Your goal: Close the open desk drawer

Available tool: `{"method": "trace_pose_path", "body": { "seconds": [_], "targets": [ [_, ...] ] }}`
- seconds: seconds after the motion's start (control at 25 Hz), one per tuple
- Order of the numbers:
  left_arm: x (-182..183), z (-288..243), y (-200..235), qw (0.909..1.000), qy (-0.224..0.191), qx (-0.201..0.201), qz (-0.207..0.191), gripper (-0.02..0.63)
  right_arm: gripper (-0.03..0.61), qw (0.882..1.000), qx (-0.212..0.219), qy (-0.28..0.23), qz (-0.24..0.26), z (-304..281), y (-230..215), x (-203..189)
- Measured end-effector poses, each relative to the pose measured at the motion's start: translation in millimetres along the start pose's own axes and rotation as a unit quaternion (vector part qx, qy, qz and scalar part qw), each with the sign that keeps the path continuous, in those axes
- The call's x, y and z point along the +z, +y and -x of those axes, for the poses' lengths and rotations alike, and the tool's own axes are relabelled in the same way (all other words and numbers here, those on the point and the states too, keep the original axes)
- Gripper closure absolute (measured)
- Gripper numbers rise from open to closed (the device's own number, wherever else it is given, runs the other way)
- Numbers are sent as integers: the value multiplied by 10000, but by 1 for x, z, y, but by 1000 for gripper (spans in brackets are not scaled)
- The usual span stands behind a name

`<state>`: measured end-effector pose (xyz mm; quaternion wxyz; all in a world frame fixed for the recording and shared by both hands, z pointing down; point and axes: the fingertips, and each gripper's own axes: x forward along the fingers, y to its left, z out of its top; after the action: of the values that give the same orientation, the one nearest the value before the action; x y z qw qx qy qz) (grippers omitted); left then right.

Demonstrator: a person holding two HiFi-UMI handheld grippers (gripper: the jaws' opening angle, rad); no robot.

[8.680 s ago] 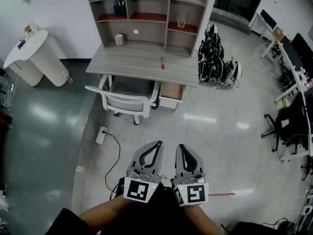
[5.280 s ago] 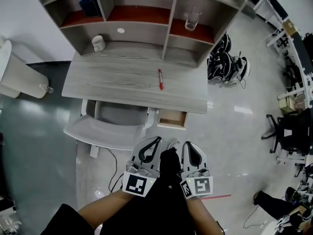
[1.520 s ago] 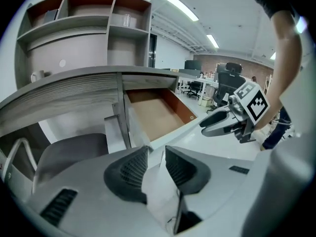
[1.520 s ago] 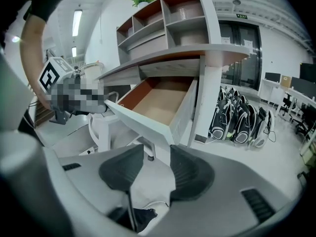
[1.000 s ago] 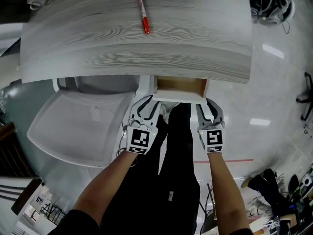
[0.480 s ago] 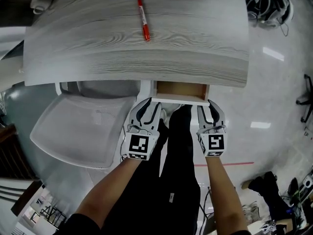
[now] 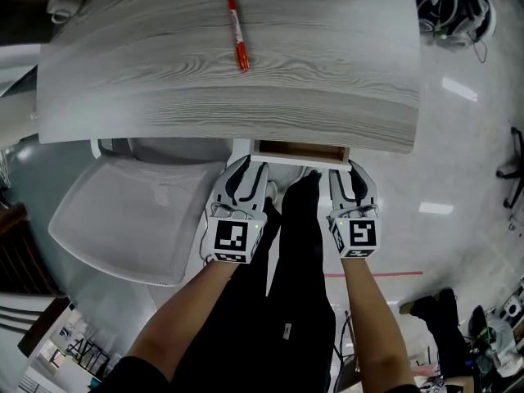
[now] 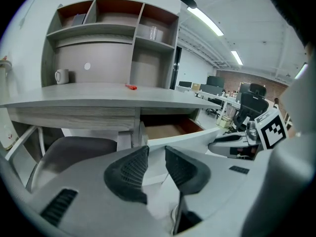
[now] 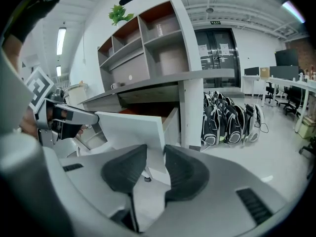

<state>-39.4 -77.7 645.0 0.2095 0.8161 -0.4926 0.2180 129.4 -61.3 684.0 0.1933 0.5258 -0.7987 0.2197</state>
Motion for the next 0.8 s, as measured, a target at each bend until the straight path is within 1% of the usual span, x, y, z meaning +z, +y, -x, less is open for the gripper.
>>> {"method": "trace_pose_path", "body": {
  "seconds": [0.16,0.36,0.56,0.72,0.8],
  "targets": [
    [7,-8,4,9999,-54,127,71,505,451,9999,8,0,-102,-9,-5,6],
    [18,-20,9,9993,-123,297,191,505,451,9999,120,-50,-52,-20,-14,18],
    [31,-33,14,9991,-235,326,96,505,451,9997,233,-99,19,-32,-23,29],
    [38,-44,21,9988,-306,372,116,505,451,9997,130,-153,-167,-44,-29,36],
    [42,-50,23,9987,-289,413,52,505,451,9994,38,-182,-296,-50,-33,40]
  ]
}}
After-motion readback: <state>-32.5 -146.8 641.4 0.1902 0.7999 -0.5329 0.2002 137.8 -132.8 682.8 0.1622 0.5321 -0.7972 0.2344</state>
